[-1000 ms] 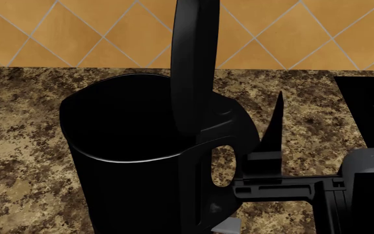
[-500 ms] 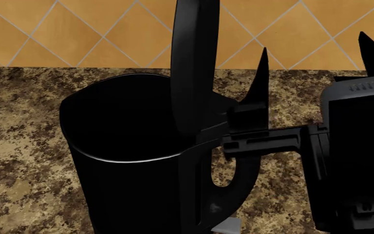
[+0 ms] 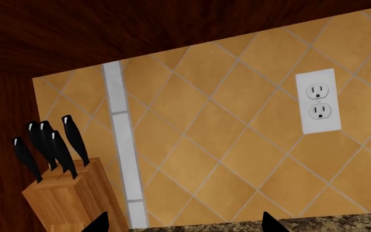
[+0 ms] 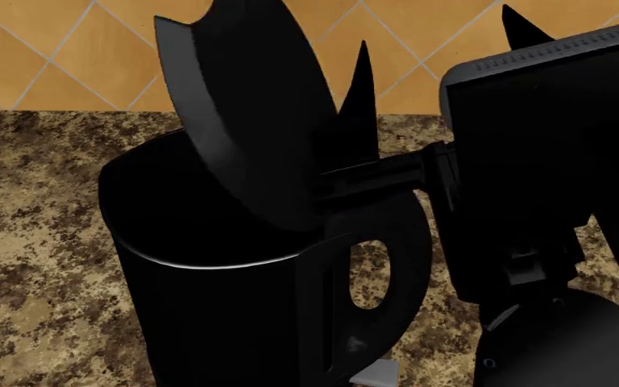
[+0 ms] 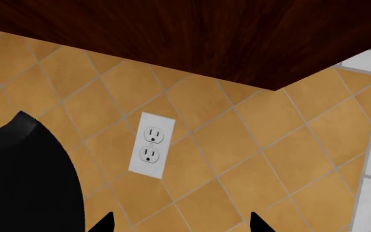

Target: Close the lid of the electric kettle.

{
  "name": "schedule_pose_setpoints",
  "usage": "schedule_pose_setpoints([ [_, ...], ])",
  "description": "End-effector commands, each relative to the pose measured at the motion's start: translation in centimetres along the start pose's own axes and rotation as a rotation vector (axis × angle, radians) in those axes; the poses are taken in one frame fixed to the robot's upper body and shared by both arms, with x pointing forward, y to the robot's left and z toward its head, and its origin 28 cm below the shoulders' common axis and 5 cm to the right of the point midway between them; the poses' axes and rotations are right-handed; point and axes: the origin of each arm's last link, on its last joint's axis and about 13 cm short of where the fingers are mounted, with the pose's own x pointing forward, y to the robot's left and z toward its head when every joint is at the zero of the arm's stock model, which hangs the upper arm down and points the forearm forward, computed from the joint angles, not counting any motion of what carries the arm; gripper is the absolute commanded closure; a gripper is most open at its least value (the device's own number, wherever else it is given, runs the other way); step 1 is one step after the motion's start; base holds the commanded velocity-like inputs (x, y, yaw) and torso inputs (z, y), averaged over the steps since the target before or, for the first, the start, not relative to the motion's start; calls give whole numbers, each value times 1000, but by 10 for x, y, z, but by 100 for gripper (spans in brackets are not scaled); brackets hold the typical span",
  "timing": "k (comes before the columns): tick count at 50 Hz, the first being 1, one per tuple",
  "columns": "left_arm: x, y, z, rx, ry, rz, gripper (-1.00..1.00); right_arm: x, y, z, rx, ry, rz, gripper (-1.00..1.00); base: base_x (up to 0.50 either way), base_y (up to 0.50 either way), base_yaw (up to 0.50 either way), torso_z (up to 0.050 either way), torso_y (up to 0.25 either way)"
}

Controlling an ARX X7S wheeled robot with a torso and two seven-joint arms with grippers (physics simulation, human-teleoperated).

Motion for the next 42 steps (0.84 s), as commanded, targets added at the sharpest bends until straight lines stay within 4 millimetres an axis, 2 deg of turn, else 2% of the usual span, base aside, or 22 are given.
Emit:
schedule_pose_setpoints([
  [1,-2,1,1,-1,3,4,-100,6,9,3,6,-21,59,-100,0,0,0,0,0],
  [10,-3,0,1,1,6,4,-100,9,5,11,17,-47,39,-100,0,0,0,0,0],
  [23,-4,0,1,6,10,2,-100,6,-15,50,9,-181,-54,-100,0,0,0,0,0],
  [28,-4,1,1,6,9,0,-100,4,-15,52,5,-190,-61,-100,0,0,0,0,0],
  [42,-2,1,1,4,9,-9,-100,0,-12,41,4,-155,-60,-100,0,0,0,0,0],
])
